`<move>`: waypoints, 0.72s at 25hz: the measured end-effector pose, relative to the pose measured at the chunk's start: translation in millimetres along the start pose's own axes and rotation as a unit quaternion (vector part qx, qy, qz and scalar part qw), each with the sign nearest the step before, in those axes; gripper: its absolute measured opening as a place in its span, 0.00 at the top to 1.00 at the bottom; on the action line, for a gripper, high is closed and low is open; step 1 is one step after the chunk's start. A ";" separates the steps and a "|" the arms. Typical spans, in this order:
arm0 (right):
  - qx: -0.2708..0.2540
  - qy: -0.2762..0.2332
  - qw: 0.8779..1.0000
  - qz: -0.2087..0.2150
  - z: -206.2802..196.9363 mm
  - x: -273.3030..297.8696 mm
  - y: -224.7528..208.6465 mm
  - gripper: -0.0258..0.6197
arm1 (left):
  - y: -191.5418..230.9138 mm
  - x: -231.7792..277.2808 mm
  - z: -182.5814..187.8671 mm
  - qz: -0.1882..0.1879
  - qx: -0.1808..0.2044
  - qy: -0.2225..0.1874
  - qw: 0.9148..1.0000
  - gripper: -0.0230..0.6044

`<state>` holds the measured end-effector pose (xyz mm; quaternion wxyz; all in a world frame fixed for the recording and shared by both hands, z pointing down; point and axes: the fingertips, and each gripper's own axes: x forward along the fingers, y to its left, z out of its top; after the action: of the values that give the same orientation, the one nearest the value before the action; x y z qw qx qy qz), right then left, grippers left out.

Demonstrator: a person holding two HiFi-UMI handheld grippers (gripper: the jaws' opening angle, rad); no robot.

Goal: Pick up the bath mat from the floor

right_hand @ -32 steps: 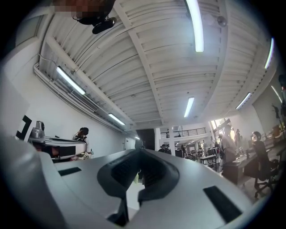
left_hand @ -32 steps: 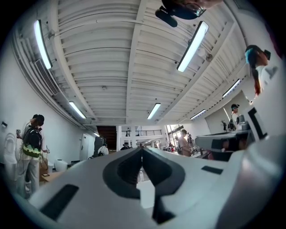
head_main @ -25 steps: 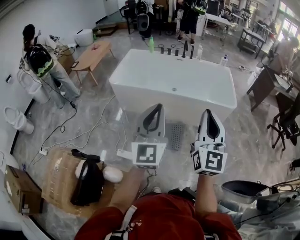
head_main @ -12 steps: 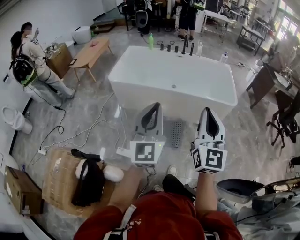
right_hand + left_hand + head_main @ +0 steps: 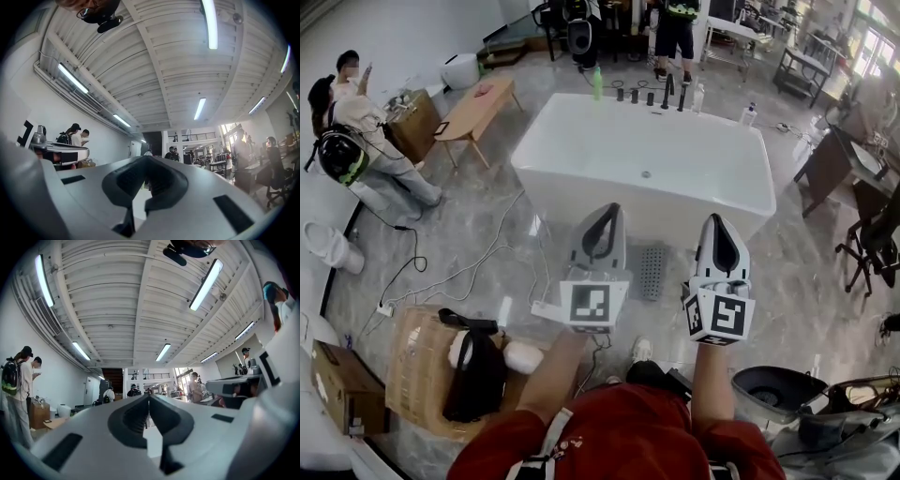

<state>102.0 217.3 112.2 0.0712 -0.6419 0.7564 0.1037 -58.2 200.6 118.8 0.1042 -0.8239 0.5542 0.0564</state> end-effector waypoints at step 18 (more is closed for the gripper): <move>0.014 0.004 1.000 -0.002 -31.8 111.8 -91.7 0.94 | -18.4 141.6 -16.9 0.003 0.024 0.003 1.000 0.94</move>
<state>174.6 88.3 110.0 0.0778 -0.6430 0.7566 0.0902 12.2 75.6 107.7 0.1223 -0.8198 0.5579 0.0408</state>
